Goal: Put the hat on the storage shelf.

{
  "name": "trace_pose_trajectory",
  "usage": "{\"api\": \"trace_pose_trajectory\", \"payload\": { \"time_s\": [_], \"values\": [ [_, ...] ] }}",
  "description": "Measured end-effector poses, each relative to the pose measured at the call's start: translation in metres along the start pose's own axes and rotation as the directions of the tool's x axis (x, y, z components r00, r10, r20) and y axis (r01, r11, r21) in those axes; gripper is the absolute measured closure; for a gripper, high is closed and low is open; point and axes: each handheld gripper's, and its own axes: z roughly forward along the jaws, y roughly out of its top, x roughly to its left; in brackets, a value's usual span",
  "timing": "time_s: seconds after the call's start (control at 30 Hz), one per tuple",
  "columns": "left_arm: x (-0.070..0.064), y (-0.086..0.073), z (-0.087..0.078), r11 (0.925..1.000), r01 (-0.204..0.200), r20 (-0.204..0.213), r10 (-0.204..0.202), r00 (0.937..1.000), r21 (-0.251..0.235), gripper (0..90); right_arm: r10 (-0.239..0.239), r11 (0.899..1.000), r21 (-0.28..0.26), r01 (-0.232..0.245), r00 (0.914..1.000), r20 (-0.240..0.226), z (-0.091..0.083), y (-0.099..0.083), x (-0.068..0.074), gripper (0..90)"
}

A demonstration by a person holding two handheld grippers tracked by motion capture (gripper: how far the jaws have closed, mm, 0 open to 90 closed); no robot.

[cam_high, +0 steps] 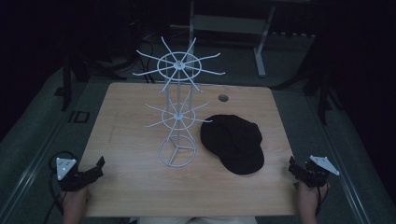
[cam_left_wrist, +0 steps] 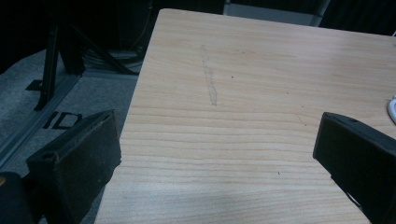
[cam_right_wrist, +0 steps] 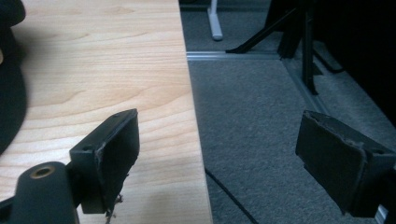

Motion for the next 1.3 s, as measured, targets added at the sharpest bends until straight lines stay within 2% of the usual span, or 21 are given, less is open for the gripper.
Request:
{"api": "trace_pose_trajectory", "payload": {
  "time_s": [0.07, 0.1, 0.13, 0.2, 0.37, 0.53, 0.6, 0.67, 0.7, 0.73, 0.83, 0.87, 0.93, 1.0, 1.03, 1.13, 1.17, 1.23, 1.3],
  "values": [
    [0.000, 0.000, 0.000, 1.0000, -0.001, -0.001, 0.001, 1.0000, 0.000, 1.4, 0.002, 1.000, 0.006, -0.002, 0.9999, -0.010, 0.000, 0.000, 0.000, 13.4],
    [0.000, 0.000, 0.000, 1.0000, -0.002, -0.002, 0.002, 1.0000, 0.000, 1.4, -0.002, 1.000, 0.006, 0.002, 0.9984, -0.057, 0.001, 0.001, -0.001, 13.4],
    [0.000, 0.000, 0.000, 1.0000, -0.002, -0.002, 0.002, 1.0000, 0.000, 1.4, -0.002, 1.000, 0.006, 0.002, 0.9984, -0.057, 0.001, 0.001, -0.001, 13.4],
    [0.000, 0.000, 0.000, 1.0000, -0.003, -0.002, 0.003, 1.0000, 0.000, 1.4, -0.008, 1.000, 0.014, 0.009, 0.9955, -0.094, 0.002, 0.004, -0.001, 13.4],
    [-0.001, 0.000, 0.000, 1.0000, -0.006, -0.003, 0.006, 1.0000, -0.001, 1.5, 0.005, 1.000, 0.020, -0.002, 0.9915, -0.130, -0.001, 0.016, 0.001, 13.9],
    [0.000, 0.000, 0.000, 1.0000, -0.005, -0.003, 0.005, 1.0000, 0.001, 1.4, -0.030, 0.999, 0.033, 0.036, 0.9865, -0.161, -0.004, 0.028, 0.010, 14.3],
    [0.000, 0.000, 0.000, 1.0000, -0.005, -0.002, 0.005, 1.0000, 0.002, 1.5, -0.043, 0.999, 0.023, 0.048, 0.9824, -0.182, -0.006, 0.034, 0.014, 14.2],
    [0.000, 0.000, 0.000, 1.0000, -0.005, -0.003, 0.005, 1.0000, 0.002, 1.4, -0.044, 0.999, 0.011, 0.048, 0.9744, -0.221, -0.007, 0.042, 0.019, 14.2],
    [0.000, 0.000, 0.000, 1.0000, -0.005, -0.003, 0.005, 1.0000, 0.002, 1.4, -0.044, 0.999, 0.011, 0.048, 0.9744, -0.221, -0.007, 0.042, 0.019, 14.2],
    [0.000, 0.000, 0.000, 1.0000, -0.006, -0.002, 0.006, 1.0000, 0.002, 1.4, -0.049, 0.998, 0.014, 0.054, 0.9650, -0.258, -0.006, 0.049, 0.024, 14.1],
    [0.000, 0.000, 0.000, 1.0000, -0.005, -0.002, 0.005, 1.0000, 0.002, 1.4, -0.065, 0.997, 0.010, 0.070, 0.9545, -0.291, -0.004, 0.057, 0.034, 13.6],
    [0.000, 0.000, 0.000, 1.0000, -0.005, -0.002, 0.005, 1.0000, 0.002, 1.4, -0.065, 0.997, 0.010, 0.070, 0.9545, -0.291, -0.004, 0.057, 0.034, 13.6],
    [0.000, 0.000, 0.000, 1.0000, -0.006, -0.002, 0.006, 1.0000, 0.003, 1.4, -0.089, 0.995, 0.004, 0.095, 0.9442, -0.317, -0.003, 0.063, 0.046, 13.6],
    [0.000, 0.000, 0.000, 1.0000, -0.005, -0.002, 0.005, 1.0000, 0.002, 1.4, -0.093, 0.995, -0.001, 0.098, 0.9373, -0.336, -0.003, 0.066, 0.053, 13.6],
    [0.000, 0.000, 0.000, 1.0000, -0.005, -0.002, 0.005, 1.0000, 0.003, 1.4, -0.095, 0.995, -0.005, 0.100, 0.9312, -0.352, -0.002, 0.069, 0.059, 13.6],
    [0.000, 0.000, 0.000, 1.0000, -0.004, -0.001, 0.004, 1.0000, 0.002, 1.4, -0.118, 0.993, -0.015, 0.121, 0.9230, -0.366, -0.001, 0.076, 0.071, 13.7],
    [0.000, 0.000, 0.000, 1.0000, -0.006, 0.000, 0.006, 1.0000, 0.003, 1.4, -0.122, 0.992, -0.020, 0.123, 0.9181, -0.377, 0.000, 0.078, 0.075, 13.7],
    [0.000, 0.000, 0.000, 1.0000, -0.003, 0.000, 0.003, 1.0000, 0.003, 1.5, -0.137, 0.990, -0.022, 0.141, 0.9021, -0.409, 0.002, 0.083, 0.084, 13.6],
    [0.000, 0.000, 0.000, 1.0000, -0.005, 0.000, 0.005, 1.0000, 0.004, 1.4, -0.172, 0.983, -0.022, 0.180, 0.8872, -0.428, 0.005, 0.089, 0.095, 13.5]
  ]
}}
